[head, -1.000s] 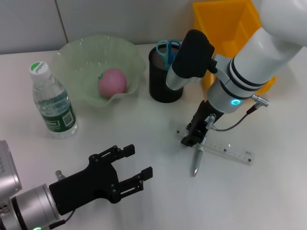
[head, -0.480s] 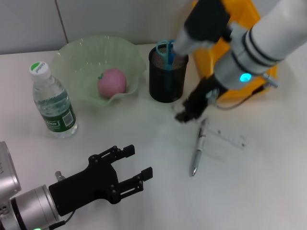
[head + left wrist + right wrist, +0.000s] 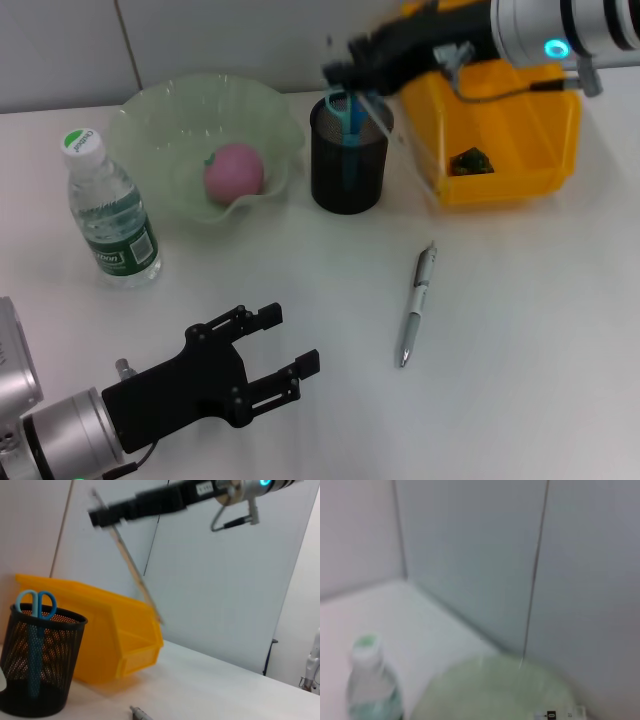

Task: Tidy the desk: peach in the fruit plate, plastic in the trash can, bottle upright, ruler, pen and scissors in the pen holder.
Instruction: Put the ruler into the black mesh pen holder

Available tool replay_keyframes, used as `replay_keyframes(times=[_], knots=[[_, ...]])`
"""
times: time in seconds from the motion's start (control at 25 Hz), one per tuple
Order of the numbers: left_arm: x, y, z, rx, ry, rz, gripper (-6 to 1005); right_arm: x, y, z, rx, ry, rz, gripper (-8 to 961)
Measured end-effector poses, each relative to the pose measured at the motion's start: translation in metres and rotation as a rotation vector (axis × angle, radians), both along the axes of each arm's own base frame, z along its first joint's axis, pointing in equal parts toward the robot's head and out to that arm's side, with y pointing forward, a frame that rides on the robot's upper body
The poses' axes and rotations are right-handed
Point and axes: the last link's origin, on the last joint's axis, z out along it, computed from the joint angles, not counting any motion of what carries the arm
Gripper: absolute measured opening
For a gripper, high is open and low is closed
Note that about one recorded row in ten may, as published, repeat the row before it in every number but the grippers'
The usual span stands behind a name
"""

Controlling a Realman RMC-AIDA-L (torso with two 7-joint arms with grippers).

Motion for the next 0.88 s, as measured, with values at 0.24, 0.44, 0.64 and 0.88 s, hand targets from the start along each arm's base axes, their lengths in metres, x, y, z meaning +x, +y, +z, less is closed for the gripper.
replay_keyframes(times=[0.24, 0.44, 0.64, 0.88], knots=[[0.001, 0.000, 0.000, -0.001, -0.005, -0.004, 755, 0.005, 0.018, -0.004, 0.114, 0.150, 0.065, 382], [0.002, 0.001, 0.000, -0.001, -0.005, -0.007, 754, 0.011, 0.033, -0.015, 0.159, 0.227, 0.079, 383], [0.003, 0.002, 0.000, 0.000, -0.006, -0.009, 754, 0.018, 0.044, -0.027, 0.180, 0.226, 0.061, 383], [0.003, 0.003, 0.001, 0.001, -0.004, -0.012, 754, 0.027, 0.051, -0.037, 0.187, 0.208, 0.020, 383]])
